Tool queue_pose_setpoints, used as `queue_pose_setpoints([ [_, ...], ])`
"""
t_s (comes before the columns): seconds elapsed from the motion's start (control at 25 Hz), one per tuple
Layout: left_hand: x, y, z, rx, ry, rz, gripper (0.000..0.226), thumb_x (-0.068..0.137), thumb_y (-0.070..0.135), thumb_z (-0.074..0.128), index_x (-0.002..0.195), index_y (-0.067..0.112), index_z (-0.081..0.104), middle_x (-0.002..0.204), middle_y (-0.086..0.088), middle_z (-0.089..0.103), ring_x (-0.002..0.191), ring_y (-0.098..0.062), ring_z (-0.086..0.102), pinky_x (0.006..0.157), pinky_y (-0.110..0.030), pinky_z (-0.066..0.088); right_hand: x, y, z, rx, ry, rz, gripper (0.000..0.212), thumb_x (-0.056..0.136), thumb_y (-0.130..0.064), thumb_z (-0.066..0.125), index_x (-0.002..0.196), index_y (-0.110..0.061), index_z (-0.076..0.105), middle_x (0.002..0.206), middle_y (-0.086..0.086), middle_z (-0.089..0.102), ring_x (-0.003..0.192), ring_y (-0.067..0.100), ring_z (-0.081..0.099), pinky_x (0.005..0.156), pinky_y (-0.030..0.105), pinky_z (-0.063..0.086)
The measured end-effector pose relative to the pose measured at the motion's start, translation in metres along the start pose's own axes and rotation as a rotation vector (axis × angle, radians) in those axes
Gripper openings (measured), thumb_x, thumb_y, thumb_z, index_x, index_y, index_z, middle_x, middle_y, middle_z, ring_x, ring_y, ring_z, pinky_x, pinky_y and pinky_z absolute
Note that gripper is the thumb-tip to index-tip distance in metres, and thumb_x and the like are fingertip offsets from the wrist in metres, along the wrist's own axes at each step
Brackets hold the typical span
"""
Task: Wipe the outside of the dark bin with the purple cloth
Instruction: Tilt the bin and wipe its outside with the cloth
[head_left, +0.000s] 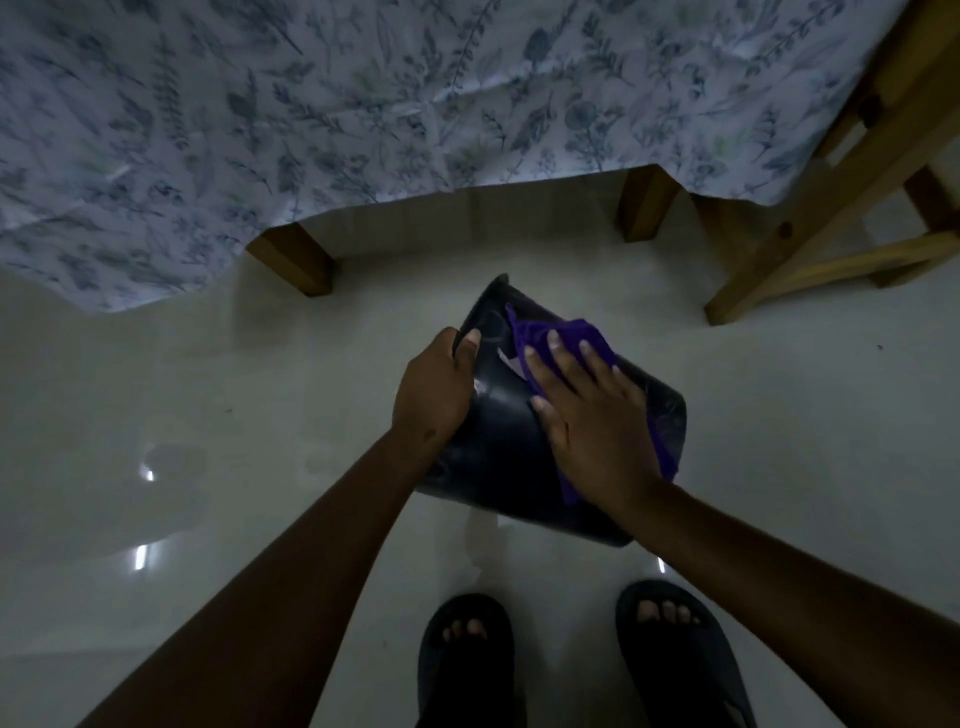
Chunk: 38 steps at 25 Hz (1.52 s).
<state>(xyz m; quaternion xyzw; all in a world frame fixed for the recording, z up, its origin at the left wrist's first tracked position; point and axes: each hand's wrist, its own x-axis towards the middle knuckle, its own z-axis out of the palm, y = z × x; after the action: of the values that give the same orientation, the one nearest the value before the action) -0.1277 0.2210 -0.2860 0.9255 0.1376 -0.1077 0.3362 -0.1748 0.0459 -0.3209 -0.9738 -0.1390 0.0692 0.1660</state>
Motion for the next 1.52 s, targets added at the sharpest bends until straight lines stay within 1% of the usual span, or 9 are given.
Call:
queue_pose_setpoints([
  [0.2,-0.020,-0.009,0.000,-0.043,0.035,-0.012,0.036,0.102,0.041,0.032,0.085,0.015,0.048,0.071,0.006,0.052,0.065,-0.010,0.051,0.056,-0.023,0.036,0.048,0.005,-0.014,0.178,0.000,0.154,0.049,0.101,-0.039,0.019,0.147,-0.026,0.031,0.151,0.004,0.042,0.134,0.027,0.043,0.105,0.046,0.037],
  [0.36,0.000,0.000,-0.002,0.053,-0.008,-0.010,0.035,0.101,0.042,0.031,0.087,0.015,0.049,0.082,0.000,0.055,0.071,-0.017,0.052,0.069,-0.028,0.037,-0.027,-0.015,0.004,0.026,-0.010,-0.072,0.052,0.100,-0.045,0.016,0.151,-0.034,0.019,0.160,-0.004,0.020,0.148,0.023,0.015,0.115,0.047,0.018],
  [0.6,0.006,0.005,0.000,0.043,0.023,-0.013,0.039,0.101,0.041,0.031,0.092,0.012,0.055,0.085,-0.003,0.058,0.076,-0.021,0.055,0.070,-0.029,0.039,0.053,0.012,-0.012,0.298,-0.028,0.182,0.048,0.102,-0.037,0.023,0.148,-0.026,0.029,0.154,0.002,0.037,0.139,0.024,0.038,0.112,0.045,0.032],
  [0.76,0.010,0.000,0.002,0.065,0.019,0.001,0.041,0.101,0.042,0.030,0.088,0.013,0.055,0.083,-0.003,0.059,0.077,-0.022,0.056,0.069,-0.029,0.039,-0.024,-0.019,0.002,0.113,0.001,-0.024,0.049,0.101,-0.042,0.022,0.149,-0.034,0.023,0.159,-0.005,0.022,0.148,0.023,0.015,0.115,0.047,0.016],
  [0.84,0.010,0.000,0.002,0.055,0.019,0.021,0.040,0.102,0.041,0.030,0.088,0.012,0.055,0.082,-0.003,0.058,0.076,-0.021,0.055,0.069,-0.029,0.038,-0.020,-0.011,0.009,0.097,-0.006,-0.081,0.049,0.101,-0.043,0.021,0.149,-0.036,0.023,0.159,-0.006,0.024,0.148,0.022,0.016,0.114,0.047,0.017],
  [1.04,0.012,0.005,-0.003,0.080,0.001,0.022,0.043,0.102,0.040,0.029,0.095,0.008,0.057,0.087,-0.007,0.060,0.078,-0.022,0.053,0.071,-0.028,0.038,0.049,0.012,-0.004,0.307,-0.017,0.197,0.051,0.101,-0.042,0.019,0.149,-0.028,0.029,0.155,0.000,0.034,0.142,0.023,0.032,0.114,0.045,0.028],
  [1.2,0.025,0.009,0.003,0.140,-0.068,0.015,0.045,0.101,0.041,0.029,0.097,0.006,0.058,0.098,-0.015,0.066,0.085,-0.028,0.058,0.072,-0.031,0.040,-0.028,-0.019,0.005,0.070,-0.009,-0.074,0.052,0.100,-0.046,0.017,0.150,-0.035,0.022,0.161,-0.006,0.017,0.149,0.022,0.010,0.116,0.047,0.014],
  [1.28,0.031,0.015,0.001,0.106,-0.089,0.041,0.043,0.101,0.038,0.031,0.098,0.005,0.058,0.095,-0.013,0.064,0.090,-0.031,0.060,0.071,-0.031,0.040,-0.025,-0.010,0.006,0.071,-0.012,-0.079,0.051,0.100,-0.045,0.017,0.150,-0.036,0.019,0.161,-0.007,0.015,0.149,0.020,0.009,0.116,0.045,0.014],
  [1.52,-0.008,0.002,-0.013,-0.055,-0.106,0.120,0.028,0.102,0.039,0.033,0.112,0.021,0.053,0.093,0.011,0.055,0.077,0.001,0.053,0.061,-0.004,0.038,0.052,0.021,-0.014,0.319,-0.003,0.224,0.048,0.103,-0.036,0.023,0.148,-0.024,0.031,0.154,0.002,0.037,0.140,0.024,0.036,0.112,0.042,0.028],
])
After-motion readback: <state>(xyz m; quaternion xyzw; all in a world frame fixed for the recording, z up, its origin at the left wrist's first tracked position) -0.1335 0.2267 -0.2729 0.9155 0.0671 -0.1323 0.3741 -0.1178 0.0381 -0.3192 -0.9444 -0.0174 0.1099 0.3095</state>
